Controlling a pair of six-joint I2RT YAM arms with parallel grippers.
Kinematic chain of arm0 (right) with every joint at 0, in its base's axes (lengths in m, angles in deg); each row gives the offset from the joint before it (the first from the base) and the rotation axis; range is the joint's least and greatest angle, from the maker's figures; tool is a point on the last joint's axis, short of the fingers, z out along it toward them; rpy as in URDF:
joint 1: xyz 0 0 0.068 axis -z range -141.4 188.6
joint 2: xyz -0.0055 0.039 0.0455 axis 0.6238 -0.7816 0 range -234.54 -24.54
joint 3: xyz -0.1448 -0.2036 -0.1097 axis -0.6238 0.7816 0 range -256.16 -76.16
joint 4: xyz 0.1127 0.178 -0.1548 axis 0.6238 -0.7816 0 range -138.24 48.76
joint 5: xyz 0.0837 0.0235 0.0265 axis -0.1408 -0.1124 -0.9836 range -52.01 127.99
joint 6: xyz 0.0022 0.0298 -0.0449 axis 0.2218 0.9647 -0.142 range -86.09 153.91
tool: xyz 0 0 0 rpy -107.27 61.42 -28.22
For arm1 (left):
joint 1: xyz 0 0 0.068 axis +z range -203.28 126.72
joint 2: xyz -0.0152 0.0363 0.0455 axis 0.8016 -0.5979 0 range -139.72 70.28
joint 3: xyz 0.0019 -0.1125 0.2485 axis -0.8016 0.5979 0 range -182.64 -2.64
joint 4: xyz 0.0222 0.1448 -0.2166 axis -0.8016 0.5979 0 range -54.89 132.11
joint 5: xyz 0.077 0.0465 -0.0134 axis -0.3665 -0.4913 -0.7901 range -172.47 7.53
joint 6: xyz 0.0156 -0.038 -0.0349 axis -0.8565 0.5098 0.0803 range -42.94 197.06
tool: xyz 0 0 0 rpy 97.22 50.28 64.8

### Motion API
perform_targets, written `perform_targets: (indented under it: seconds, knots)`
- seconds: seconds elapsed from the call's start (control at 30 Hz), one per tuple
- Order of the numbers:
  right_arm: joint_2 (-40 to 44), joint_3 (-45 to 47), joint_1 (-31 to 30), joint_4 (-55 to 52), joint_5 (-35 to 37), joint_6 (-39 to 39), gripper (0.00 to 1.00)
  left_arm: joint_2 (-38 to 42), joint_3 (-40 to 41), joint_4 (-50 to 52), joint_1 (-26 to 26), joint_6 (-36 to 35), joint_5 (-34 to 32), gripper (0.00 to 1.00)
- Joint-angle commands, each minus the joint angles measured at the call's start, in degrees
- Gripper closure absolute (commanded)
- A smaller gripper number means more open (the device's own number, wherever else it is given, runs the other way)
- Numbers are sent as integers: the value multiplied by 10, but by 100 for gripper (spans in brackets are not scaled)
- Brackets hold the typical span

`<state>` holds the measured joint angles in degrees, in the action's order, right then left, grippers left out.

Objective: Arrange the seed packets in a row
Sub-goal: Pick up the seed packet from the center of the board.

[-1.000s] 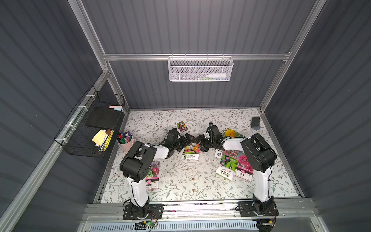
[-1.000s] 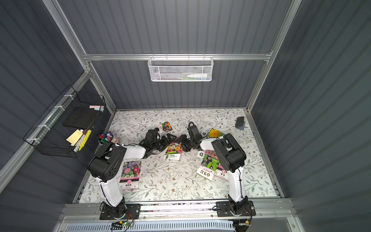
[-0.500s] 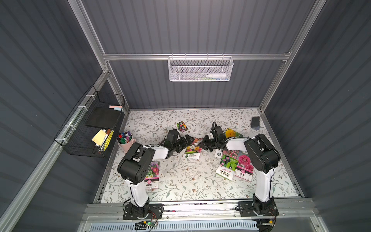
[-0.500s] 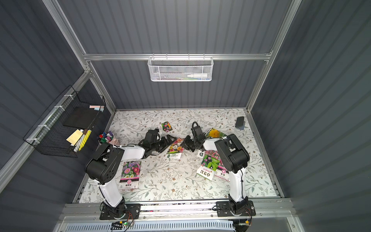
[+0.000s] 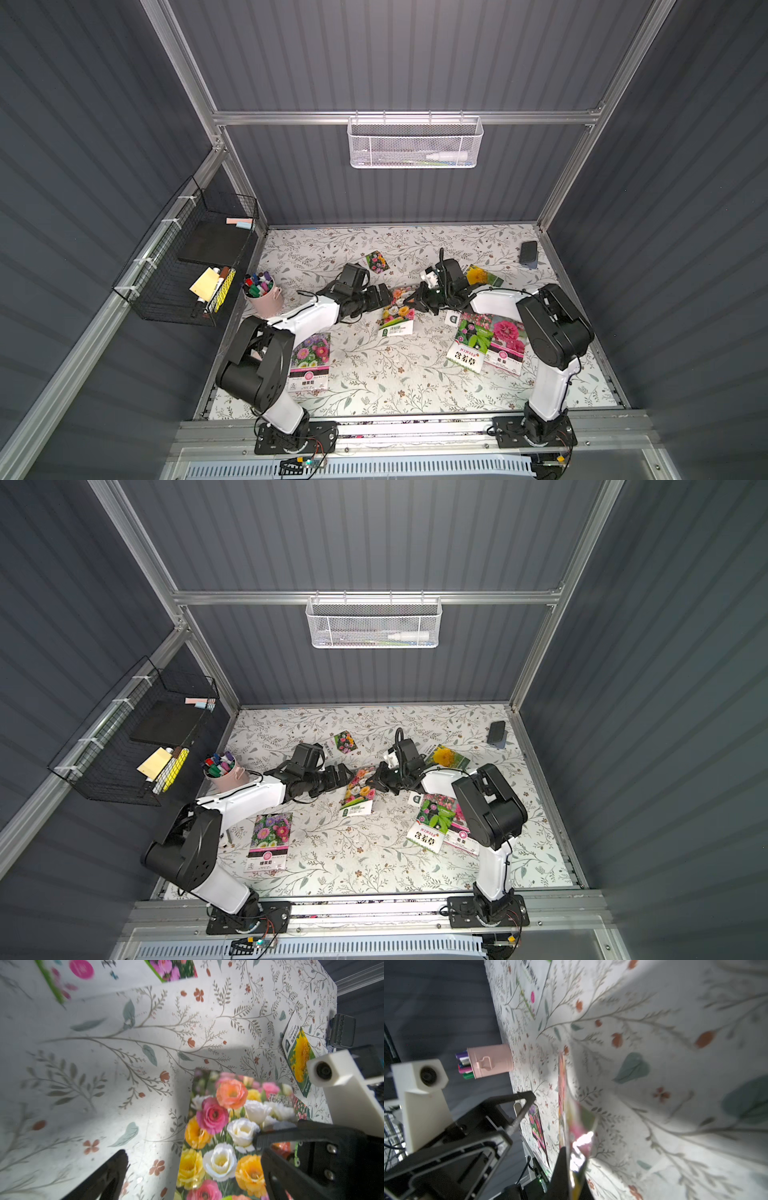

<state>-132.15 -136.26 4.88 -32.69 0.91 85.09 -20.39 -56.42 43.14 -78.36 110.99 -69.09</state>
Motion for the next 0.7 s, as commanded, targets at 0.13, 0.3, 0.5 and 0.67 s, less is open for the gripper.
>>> perform_targets:
  seconds: [0.13, 0.3, 0.5, 0.67]
  knots:
    - [6, -5, -111, -7, 21, -12, 100, 77, -13, 70, 3, -107, -156, 1]
    - [-39, -37, -166, 42, 26, 23, 100, 100, -15, 63, 6, -138, -205, 1]
    - [-73, -77, -206, 42, 60, 33, 100, 118, -11, 70, 10, -157, -231, 0]
    - [-92, -90, -221, 49, 75, 48, 100, 134, 7, 71, 17, -158, -235, 1]
